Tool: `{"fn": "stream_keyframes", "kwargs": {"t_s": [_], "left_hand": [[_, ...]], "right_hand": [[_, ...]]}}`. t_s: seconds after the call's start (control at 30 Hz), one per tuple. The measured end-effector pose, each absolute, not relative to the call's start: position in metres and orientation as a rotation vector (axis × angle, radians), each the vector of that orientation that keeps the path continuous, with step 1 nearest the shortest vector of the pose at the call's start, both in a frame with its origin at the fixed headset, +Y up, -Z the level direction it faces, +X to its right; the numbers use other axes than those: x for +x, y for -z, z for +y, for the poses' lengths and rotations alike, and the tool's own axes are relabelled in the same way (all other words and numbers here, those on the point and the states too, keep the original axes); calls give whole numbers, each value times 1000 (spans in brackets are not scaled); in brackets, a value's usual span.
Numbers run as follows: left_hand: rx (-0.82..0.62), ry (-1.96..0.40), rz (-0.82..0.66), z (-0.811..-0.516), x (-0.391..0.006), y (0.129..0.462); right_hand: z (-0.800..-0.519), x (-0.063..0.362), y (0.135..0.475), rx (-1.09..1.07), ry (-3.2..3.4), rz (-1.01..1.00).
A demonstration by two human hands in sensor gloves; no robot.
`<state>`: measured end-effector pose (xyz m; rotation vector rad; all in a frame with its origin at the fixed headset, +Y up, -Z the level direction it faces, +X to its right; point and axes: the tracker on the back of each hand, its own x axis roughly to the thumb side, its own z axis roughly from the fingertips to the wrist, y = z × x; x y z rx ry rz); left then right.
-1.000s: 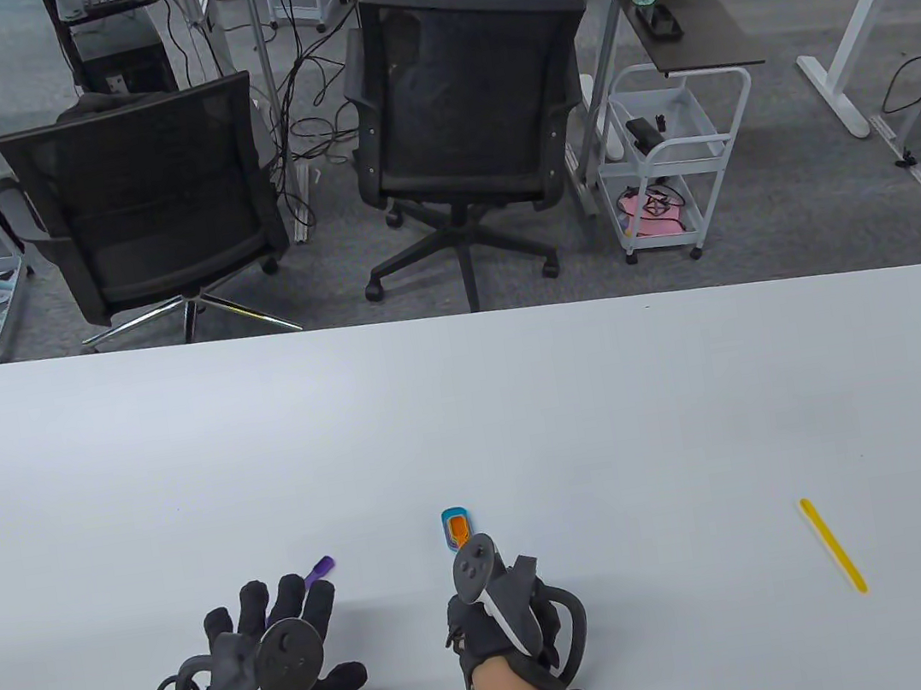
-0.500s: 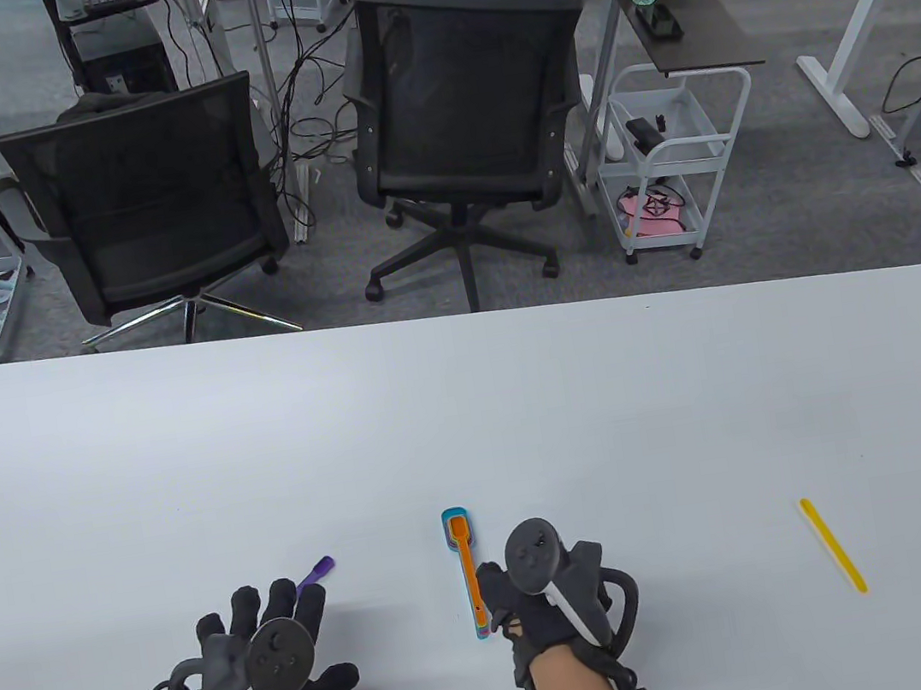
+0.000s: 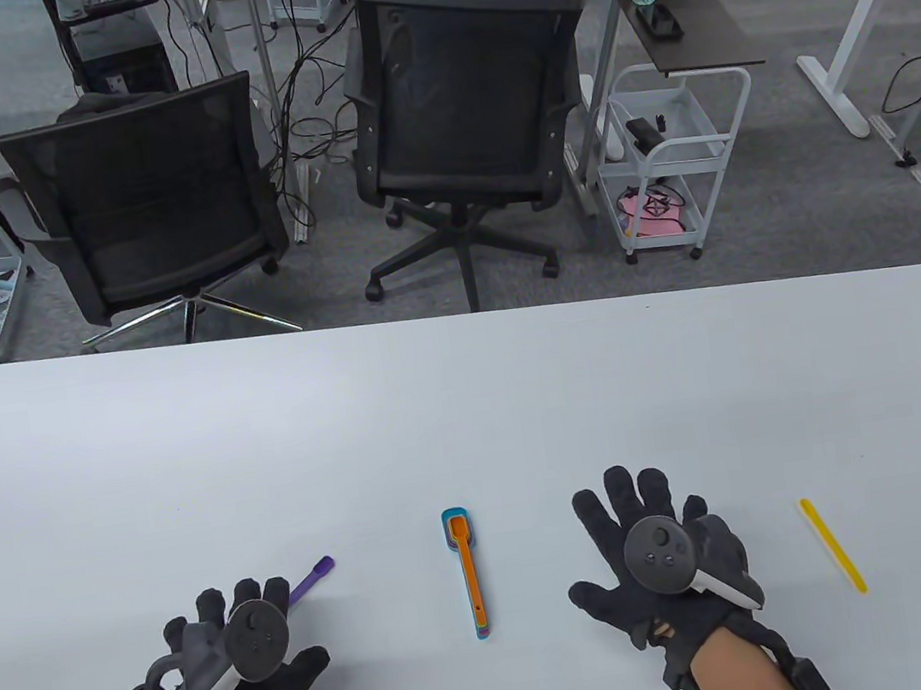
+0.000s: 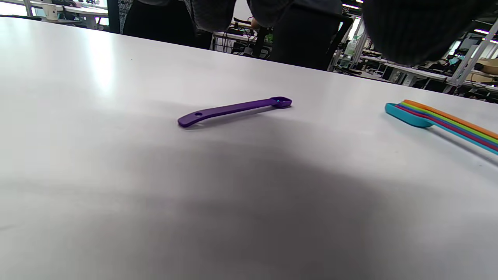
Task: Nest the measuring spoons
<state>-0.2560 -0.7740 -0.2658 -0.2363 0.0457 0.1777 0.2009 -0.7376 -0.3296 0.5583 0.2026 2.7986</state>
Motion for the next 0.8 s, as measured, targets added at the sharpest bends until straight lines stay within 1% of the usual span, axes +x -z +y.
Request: {"fn": "stream_keyframes", "kwargs": {"t_s": [0.1, 0.2, 0.23, 0.4, 0.53, 0.63, 0.67, 0.8], "left_hand": [[-243, -164, 86, -779, -262, 269], [-228, -146, 118, -783, -267, 273], [-218, -134, 133, -785, -268, 275], [-174, -109, 173, -788, -271, 287], [-195, -68, 202, -790, -273, 297], [-212, 12, 207, -795, -272, 304], [-244, 39, 213, -798, -272, 306], [-279, 34, 235, -806, -273, 312]], "right_hand": [[-757, 217, 327, 583, -2803, 233], [-766, 226, 327, 568, -2755, 262], [-766, 227, 327, 563, -2734, 286], [-759, 228, 322, 589, -2706, 217], [-759, 226, 321, 604, -2712, 215], [-760, 226, 320, 614, -2715, 216], [-760, 226, 319, 614, -2718, 209], [-760, 227, 320, 606, -2712, 205]]}}
